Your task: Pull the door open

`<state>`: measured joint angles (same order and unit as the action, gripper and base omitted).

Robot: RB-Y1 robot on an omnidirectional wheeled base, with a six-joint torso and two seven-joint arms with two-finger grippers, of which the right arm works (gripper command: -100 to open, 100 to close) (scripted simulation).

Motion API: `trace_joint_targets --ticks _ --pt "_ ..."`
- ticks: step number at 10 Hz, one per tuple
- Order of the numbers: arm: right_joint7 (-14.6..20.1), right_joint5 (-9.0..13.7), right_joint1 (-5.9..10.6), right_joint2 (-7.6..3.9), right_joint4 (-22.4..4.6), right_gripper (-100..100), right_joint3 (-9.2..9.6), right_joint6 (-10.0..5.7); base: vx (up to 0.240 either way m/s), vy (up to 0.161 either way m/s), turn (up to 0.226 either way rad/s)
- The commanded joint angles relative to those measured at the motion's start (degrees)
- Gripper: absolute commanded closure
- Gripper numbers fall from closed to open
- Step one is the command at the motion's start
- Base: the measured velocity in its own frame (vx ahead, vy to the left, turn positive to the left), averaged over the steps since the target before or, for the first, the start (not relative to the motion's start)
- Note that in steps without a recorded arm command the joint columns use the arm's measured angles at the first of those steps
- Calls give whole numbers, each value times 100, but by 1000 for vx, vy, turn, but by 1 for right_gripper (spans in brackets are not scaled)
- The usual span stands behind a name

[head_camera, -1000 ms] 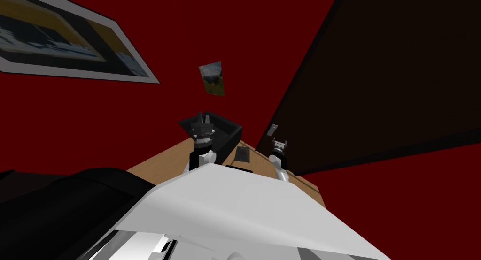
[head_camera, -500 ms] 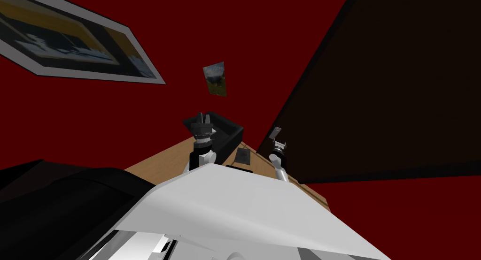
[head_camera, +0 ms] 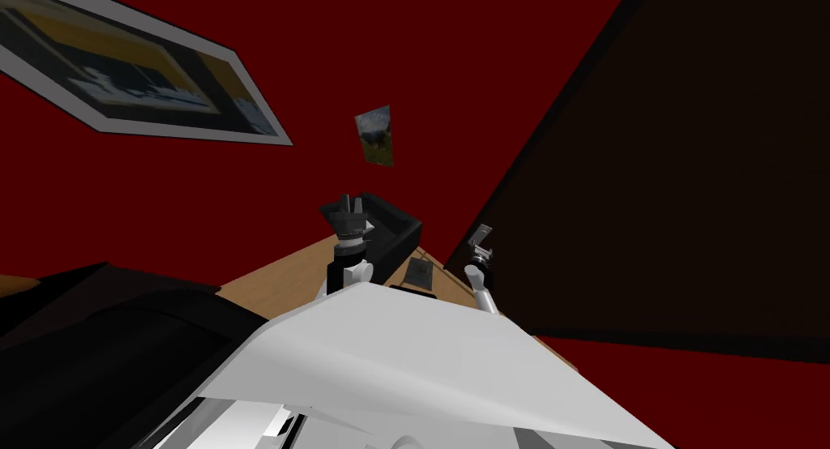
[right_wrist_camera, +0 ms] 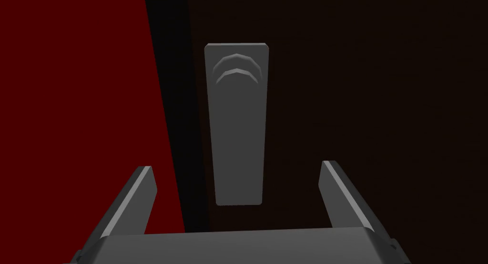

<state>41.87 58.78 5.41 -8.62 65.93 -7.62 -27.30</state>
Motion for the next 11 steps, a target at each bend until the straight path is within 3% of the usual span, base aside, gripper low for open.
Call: trace_joint_targets --ticks 1,3,5,6,11 --pt "0 0 0 0 0 -100 0 0 46 -26 24" --pt "139 96 59 -226 -296 -100 -259 -85 -20 -52 329" --pt "169 118 72 -283 -367 -100 -325 -106 -21 -53 73" --pt "235 166 100 -407 -523 -100 -470 -150 -22 -60 314" --pt "436 314 188 -791 -1004 -100 -916 -288 9 -68 259"
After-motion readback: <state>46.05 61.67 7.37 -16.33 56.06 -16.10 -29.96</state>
